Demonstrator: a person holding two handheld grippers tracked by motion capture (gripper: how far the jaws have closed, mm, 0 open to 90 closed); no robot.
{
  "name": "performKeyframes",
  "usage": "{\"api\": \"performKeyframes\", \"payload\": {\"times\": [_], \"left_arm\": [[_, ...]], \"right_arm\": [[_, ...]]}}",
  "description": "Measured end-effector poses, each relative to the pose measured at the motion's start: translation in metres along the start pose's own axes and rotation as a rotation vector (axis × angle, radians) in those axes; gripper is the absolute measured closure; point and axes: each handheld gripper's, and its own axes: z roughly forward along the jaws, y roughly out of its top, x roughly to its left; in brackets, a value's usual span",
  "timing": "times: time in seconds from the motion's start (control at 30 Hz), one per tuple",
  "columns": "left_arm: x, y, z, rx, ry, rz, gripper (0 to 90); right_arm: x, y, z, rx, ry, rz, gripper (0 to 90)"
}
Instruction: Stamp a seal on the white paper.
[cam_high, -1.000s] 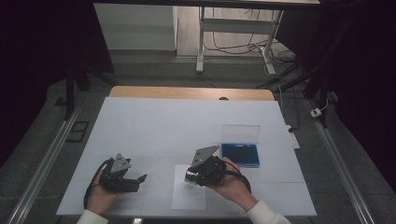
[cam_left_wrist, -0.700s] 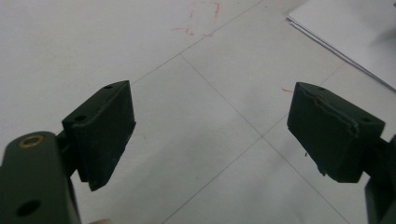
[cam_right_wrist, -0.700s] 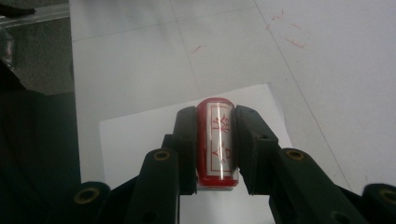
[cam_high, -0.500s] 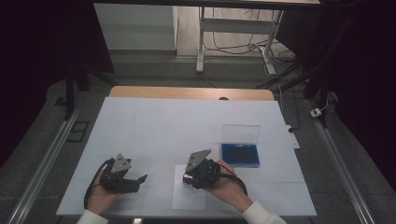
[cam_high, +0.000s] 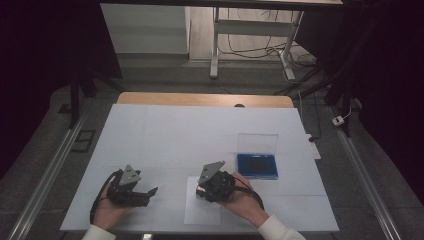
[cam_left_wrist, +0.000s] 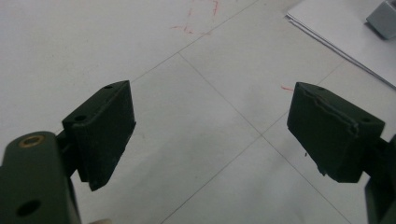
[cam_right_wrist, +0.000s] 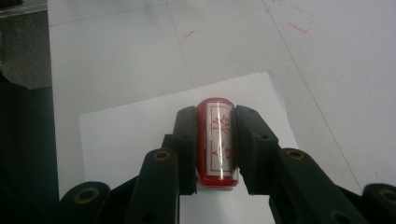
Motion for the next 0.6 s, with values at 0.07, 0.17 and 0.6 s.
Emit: {"api": "performKeyframes", "payload": {"times": [0.07, 0.17, 0.6], "left_arm": [[0.0, 0.0, 0.0, -0.001, 0.0, -0.001, 15.2], [-0.0001, 0.0, 0.0001, 0.001, 0.0, 0.0, 15.2], [-0.0001, -0.0002, 0.0003, 0.003, 0.0, 0.002, 15.3]], "right_arm": [[-0.0003, -0.0003, 0.0003, 0.003, -0.001, -0.003, 69.7], [-0.0003, -0.0006, 0.0007, 0.005, 0.0, 0.0, 69.8], [-0.0017, -0.0016, 0.0019, 0.017, 0.005, -0.008, 69.8]]}}
